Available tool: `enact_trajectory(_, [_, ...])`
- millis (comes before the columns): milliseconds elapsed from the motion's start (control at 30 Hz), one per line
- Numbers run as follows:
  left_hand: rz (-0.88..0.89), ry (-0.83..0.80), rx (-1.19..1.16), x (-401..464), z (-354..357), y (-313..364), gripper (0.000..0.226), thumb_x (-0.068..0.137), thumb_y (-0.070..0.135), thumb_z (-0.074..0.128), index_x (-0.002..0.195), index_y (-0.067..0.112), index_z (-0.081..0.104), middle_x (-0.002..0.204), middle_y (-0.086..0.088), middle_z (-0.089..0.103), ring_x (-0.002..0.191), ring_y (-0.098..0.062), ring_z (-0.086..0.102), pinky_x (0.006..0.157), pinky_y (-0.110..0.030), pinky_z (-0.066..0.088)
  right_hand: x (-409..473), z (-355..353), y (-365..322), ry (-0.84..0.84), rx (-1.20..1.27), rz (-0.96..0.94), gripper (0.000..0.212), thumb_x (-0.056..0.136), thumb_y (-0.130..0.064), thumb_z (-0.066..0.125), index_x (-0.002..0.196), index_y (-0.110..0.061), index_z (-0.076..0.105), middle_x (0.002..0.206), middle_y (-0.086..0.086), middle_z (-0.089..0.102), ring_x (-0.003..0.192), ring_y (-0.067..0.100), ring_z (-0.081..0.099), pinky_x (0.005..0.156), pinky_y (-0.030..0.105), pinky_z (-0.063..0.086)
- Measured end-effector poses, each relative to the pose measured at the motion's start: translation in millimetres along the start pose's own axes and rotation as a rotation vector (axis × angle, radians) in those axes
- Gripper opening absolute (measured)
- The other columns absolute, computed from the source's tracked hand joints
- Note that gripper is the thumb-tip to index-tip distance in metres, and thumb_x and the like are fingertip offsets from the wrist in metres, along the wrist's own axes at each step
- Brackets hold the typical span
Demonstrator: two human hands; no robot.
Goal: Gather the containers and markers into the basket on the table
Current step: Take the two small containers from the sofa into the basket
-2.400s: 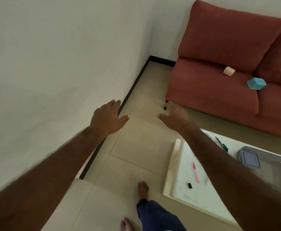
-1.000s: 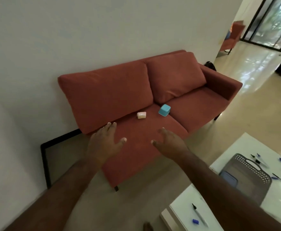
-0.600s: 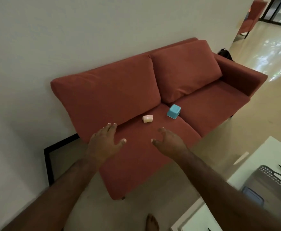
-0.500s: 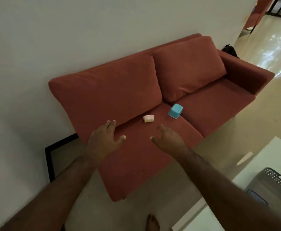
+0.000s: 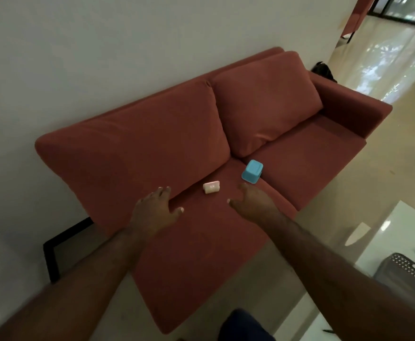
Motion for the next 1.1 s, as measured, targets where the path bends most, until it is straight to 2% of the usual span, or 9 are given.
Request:
enact_trajectory(167, [0.014,-0.044,0.008,37,10,11,0.081,0.090,0.063,0.046,0.154,0.022,0.021,0.161,-0.005,0.025,0.145,-0.024,0.030,0.114,-0.044,0.029,47,13,19,-0.046,0.023,0.048,0.067,0.091,-0.045,0.059,0.146,-0.013,0.040,0.144,0.007,0.049,0.129,0.024,0.050,0.103,0.034,0.040])
enact_trajectory(367, [-0.042,-0.131,0.029,106,41,25,0.080,0.090,0.063,0.046,0.154,0.023,0.022,0.161,-0.005,0.025,0.144,-0.024,0.032,0.113,-0.044,0.030,136,54,51,-0.167,0.055,0.079,0.067,0.087,-0.046,0.061,0.143,-0.014,0.044,0.138,0.006,0.054,0.124,0.023,0.054,0.100,0.033,0.045])
enact_trajectory(533, [-0.068,-0.234,-0.011,175,92,56,0.077,0.088,0.062,0.048,0.152,0.022,0.027,0.159,-0.004,0.030,0.142,-0.023,0.036,0.111,-0.043,0.032,215,102,74,-0.282,0.042,0.087,0.064,0.088,-0.045,0.061,0.140,-0.013,0.045,0.138,0.008,0.054,0.124,0.025,0.054,0.101,0.034,0.045])
enact_trajectory(733, [-0.076,-0.291,-0.032,249,167,71,0.078,0.087,0.060,0.050,0.151,0.022,0.027,0.158,-0.004,0.031,0.142,-0.022,0.035,0.114,-0.043,0.031,302,175,89,-0.311,0.018,0.039,0.060,0.086,-0.034,0.063,0.139,-0.013,0.046,0.138,0.010,0.054,0.123,0.027,0.055,0.097,0.032,0.044])
enact_trajectory(833, [-0.078,-0.311,-0.028,271,193,70,0.079,0.087,0.060,0.050,0.153,0.023,0.025,0.159,-0.004,0.029,0.143,-0.023,0.034,0.114,-0.042,0.031,330,208,90,-0.322,-0.024,-0.027,0.072,0.082,-0.029,0.066,0.146,-0.016,0.036,0.153,0.013,0.036,0.125,0.033,0.053,0.098,0.037,0.046])
enact_trajectory(933, [-0.084,-0.346,-0.009,273,216,73,0.079,0.088,0.060,0.049,0.153,0.023,0.024,0.161,-0.002,0.025,0.144,-0.022,0.032,0.114,-0.041,0.029,347,237,89,-0.324,-0.178,-0.120,0.078,0.083,-0.024,0.060,0.152,-0.022,0.024,0.161,0.010,0.018,0.126,0.036,0.048,0.096,0.043,0.047])
enact_trajectory(1033, [-0.074,-0.341,0.005,274,229,74,0.078,0.089,0.059,0.048,0.154,0.023,0.023,0.162,-0.002,0.023,0.144,-0.021,0.031,0.114,-0.041,0.028,361,260,86,-0.334,-0.268,-0.180,0.075,0.086,-0.018,0.058,0.152,-0.025,0.023,0.163,0.007,0.013,0.128,0.035,0.045,0.095,0.044,0.048])
enact_trajectory(1100, [-0.064,-0.340,-0.007,275,232,80,0.078,0.089,0.059,0.048,0.154,0.024,0.023,0.162,-0.002,0.023,0.145,-0.021,0.031,0.115,-0.041,0.029,370,268,83,-0.333,-0.286,-0.209,0.066,0.089,-0.015,0.055,0.149,-0.024,0.030,0.162,0.006,0.016,0.127,0.035,0.046,0.093,0.044,0.048])
Point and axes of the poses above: each hand's wrist, its own x-axis towards the middle knuckle, its own z-axis out of the palm, y = z × x, the point moved 10 cm from there along x, towards the middle knuckle
